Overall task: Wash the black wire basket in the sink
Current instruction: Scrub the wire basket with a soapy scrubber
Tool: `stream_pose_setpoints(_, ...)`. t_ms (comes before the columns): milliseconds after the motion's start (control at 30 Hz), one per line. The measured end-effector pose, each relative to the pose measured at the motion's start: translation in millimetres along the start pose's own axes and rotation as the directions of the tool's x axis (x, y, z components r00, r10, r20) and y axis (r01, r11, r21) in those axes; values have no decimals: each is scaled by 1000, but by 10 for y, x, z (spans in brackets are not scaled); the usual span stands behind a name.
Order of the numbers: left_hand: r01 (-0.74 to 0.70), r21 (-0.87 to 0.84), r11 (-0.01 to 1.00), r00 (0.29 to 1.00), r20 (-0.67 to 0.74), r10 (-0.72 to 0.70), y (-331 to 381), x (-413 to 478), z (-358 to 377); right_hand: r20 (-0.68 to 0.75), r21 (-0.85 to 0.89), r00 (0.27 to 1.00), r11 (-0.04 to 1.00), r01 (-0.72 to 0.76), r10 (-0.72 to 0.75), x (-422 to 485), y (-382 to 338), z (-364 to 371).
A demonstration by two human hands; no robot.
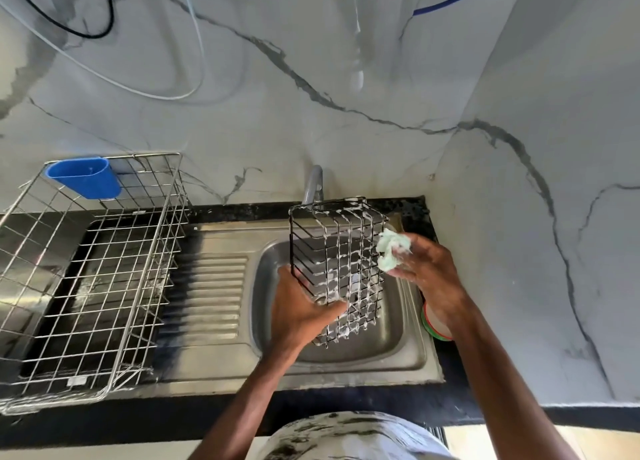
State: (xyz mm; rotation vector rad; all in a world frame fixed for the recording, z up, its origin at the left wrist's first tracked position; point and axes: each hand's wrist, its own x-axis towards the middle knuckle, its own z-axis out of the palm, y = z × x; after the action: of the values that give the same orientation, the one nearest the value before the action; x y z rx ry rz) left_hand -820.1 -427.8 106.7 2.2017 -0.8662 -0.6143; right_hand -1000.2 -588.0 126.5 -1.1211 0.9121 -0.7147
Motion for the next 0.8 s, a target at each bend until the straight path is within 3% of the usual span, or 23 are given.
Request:
stream_pose_setpoints(367, -239, 103, 966, 967, -69, 246, 48, 201, -28, 7, 288, 995, 953, -94, 96, 117, 120, 126)
stream_pose_setpoints(500, -260, 78, 962, 965, 14, 260, 65, 254, -36, -33, 429, 995, 900, -75, 99, 159, 97, 156)
stream_pose_setpoints(633, -245, -130, 961, 940, 213, 268, -28, 308, -97, -94, 465, 988, 883, -63, 120, 194, 29, 113)
stream_pose_setpoints(700, -151, -329, 932, 911, 319, 260, -58, 331, -166, -101, 492, 986, 868, -63, 129, 190, -16, 72)
stream_pose_setpoints(800, 42, -584, 810, 898, 377, 225, -88, 367, -274, -89, 557, 983, 826, -84, 160, 195, -46, -1)
